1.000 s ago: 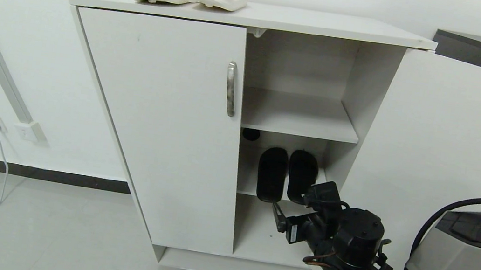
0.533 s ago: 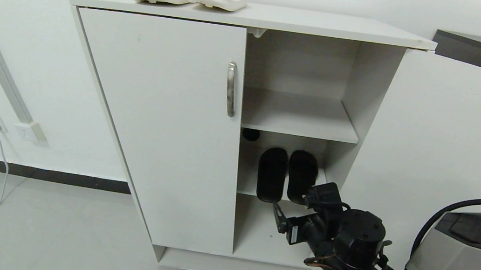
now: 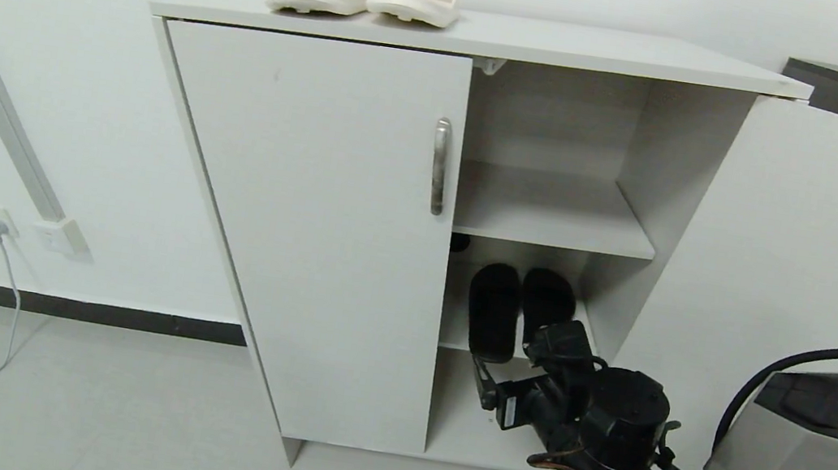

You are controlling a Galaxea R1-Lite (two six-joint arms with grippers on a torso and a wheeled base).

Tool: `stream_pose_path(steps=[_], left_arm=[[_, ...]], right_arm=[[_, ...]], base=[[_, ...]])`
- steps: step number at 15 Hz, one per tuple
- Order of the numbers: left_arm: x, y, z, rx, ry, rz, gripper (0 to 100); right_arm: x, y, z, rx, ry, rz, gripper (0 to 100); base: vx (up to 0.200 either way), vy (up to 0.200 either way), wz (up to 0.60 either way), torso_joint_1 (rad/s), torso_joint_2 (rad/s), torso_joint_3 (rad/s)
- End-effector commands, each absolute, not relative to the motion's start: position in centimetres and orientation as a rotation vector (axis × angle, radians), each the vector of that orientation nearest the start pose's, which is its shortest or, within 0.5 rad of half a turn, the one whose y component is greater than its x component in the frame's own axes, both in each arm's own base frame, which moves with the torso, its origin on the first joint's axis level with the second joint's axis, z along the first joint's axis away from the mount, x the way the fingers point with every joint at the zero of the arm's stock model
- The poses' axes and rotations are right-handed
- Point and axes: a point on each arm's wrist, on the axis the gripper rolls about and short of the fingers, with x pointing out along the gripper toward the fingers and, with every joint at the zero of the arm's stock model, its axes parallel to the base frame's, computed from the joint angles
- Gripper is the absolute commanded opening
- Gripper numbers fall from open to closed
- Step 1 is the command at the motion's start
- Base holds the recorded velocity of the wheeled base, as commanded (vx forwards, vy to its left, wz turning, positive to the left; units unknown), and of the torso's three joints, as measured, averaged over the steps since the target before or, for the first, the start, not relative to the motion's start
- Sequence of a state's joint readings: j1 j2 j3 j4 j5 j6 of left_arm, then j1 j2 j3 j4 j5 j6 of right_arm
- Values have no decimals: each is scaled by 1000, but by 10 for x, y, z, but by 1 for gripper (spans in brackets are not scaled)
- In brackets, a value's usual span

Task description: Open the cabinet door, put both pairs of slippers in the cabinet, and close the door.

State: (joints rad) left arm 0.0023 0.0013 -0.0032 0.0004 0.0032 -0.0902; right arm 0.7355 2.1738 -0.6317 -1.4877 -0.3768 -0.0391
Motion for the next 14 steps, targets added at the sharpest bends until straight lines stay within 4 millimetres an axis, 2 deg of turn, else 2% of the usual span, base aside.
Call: stream_pose_path(steps=[1,10,14], left_arm=[[-23,0,76,-91,-2,6,0],[-23,0,76,-91,-2,6,0],[-23,0,76,-91,-2,8,0]], right_arm=[[266,230,68,-71,44,361,100],[266,229,67,-73,47,358,100],[265,229,68,-59,19,395,100]], base=[[0,200,0,2,2,7],[0,200,0,3,2,3],[0,0,0,0,0,0]])
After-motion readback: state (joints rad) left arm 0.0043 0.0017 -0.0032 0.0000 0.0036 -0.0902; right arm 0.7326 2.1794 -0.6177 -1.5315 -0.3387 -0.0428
